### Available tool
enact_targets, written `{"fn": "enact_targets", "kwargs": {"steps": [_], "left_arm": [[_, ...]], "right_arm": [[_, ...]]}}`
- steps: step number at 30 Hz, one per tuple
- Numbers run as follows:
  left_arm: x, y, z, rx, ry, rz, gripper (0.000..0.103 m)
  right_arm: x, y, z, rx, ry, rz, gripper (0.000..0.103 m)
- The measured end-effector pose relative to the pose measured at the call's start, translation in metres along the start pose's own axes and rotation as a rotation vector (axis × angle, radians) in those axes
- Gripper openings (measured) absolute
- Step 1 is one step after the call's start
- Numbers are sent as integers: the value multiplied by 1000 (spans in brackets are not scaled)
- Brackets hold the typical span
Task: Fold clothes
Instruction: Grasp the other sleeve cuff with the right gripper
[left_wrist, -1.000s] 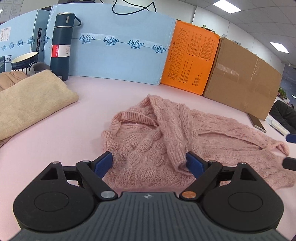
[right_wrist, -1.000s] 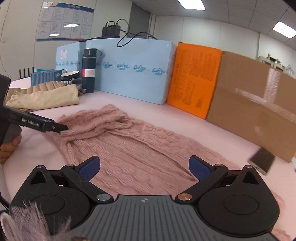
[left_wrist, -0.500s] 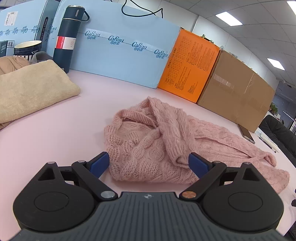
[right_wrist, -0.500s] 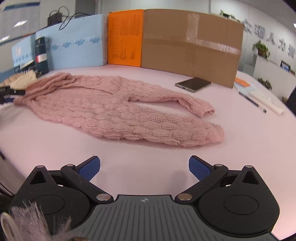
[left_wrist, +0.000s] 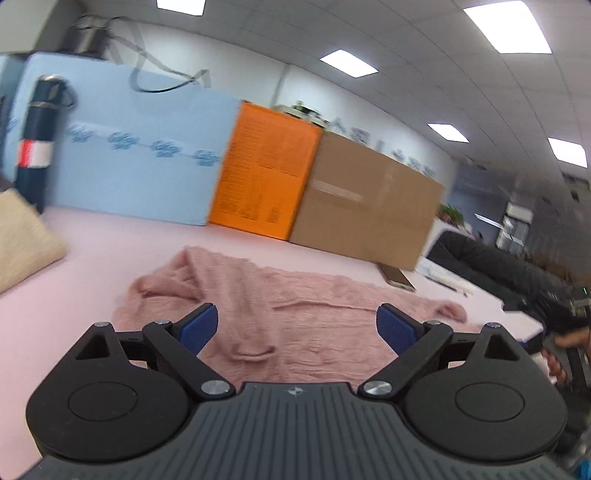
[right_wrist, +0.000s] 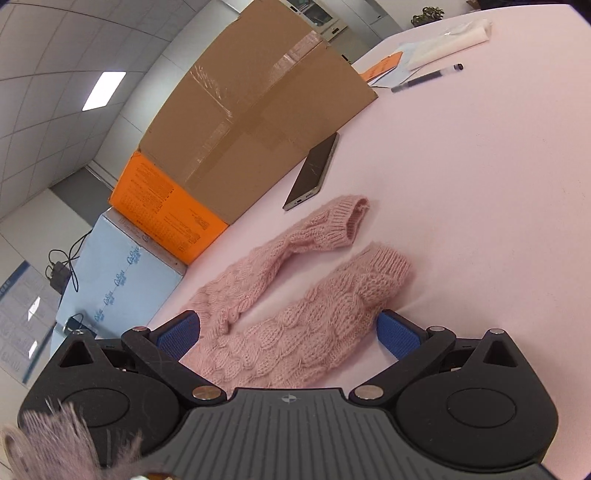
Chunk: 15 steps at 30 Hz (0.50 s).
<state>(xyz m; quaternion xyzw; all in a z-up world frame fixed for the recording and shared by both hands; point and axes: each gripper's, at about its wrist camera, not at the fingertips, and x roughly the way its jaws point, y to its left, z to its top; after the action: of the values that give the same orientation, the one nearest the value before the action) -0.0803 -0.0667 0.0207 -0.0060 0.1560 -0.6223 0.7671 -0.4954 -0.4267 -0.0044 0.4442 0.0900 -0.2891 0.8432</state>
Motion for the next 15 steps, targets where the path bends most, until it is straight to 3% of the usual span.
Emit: {"fn": "enact_targets", "kwargs": {"steps": [4, 6, 11, 12, 13, 14, 15], "left_arm": [[36, -61, 7, 228, 79, -131, 92], [59, -83, 7, 256, 131, -174, 92], [107, -119, 3, 264, 233, -166, 92], [114, -120, 1, 241, 256, -165, 92], [120, -119, -2, 216, 280, -165, 92], [127, -119, -5, 190, 304, -164, 92], [130, -117, -7, 176, 322, -160, 92]], "right_arm": [[7, 2, 0, -26, -33, -13, 103], [9, 0, 1, -23, -50, -23, 103], [20, 2, 0, -83, -64, -50, 100], [21, 3, -1, -106, -64, -58, 90], [22, 1, -2, -113, -64, -62, 71], [23, -3, -3, -98, -63, -57, 61], [24, -8, -3, -72, -55, -47, 37]]}}
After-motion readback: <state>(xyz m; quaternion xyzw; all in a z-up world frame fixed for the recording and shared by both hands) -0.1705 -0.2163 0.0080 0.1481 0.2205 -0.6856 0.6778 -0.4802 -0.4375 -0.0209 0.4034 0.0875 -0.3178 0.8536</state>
